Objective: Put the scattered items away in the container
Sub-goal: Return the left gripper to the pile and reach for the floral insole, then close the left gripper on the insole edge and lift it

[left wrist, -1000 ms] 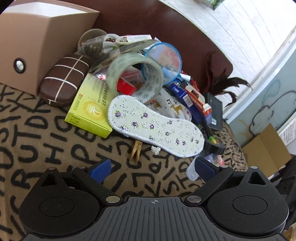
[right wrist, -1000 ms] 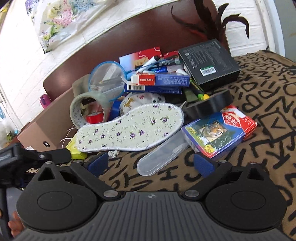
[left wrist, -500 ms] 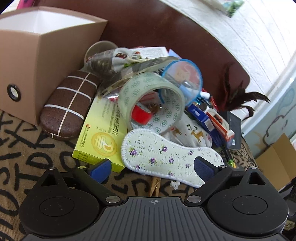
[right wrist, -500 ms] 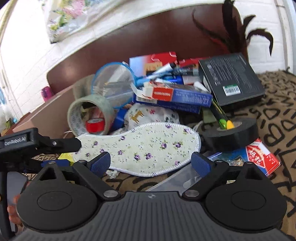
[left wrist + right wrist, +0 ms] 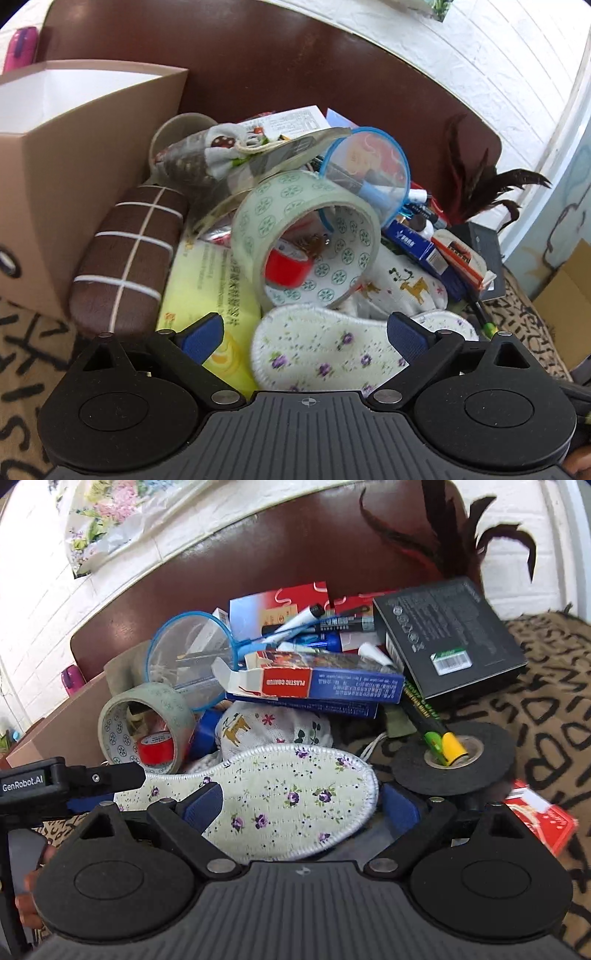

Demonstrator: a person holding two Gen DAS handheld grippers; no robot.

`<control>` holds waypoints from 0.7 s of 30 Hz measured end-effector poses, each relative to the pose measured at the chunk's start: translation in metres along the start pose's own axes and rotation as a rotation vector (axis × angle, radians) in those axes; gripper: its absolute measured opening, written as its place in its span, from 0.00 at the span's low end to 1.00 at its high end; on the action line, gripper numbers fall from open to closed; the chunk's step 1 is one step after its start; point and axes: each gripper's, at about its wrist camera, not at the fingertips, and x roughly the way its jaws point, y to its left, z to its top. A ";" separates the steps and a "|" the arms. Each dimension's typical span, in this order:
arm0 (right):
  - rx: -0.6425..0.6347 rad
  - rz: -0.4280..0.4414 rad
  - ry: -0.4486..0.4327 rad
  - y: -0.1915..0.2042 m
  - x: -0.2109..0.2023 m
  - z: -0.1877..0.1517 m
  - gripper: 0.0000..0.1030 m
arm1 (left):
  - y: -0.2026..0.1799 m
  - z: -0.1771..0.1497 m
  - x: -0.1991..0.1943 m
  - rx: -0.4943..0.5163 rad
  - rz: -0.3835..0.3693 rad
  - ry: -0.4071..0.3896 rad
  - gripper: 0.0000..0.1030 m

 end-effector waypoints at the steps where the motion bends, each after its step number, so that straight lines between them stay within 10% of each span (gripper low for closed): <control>1: 0.017 0.015 0.005 -0.002 0.003 0.001 0.90 | 0.000 0.002 0.003 -0.010 -0.017 0.010 0.96; 11: 0.091 -0.012 -0.028 -0.015 -0.029 -0.008 0.42 | -0.008 -0.014 -0.029 0.042 0.000 0.019 0.58; 21: 0.095 0.080 0.027 -0.006 -0.049 -0.022 0.31 | -0.003 -0.045 -0.063 -0.007 -0.036 0.032 0.63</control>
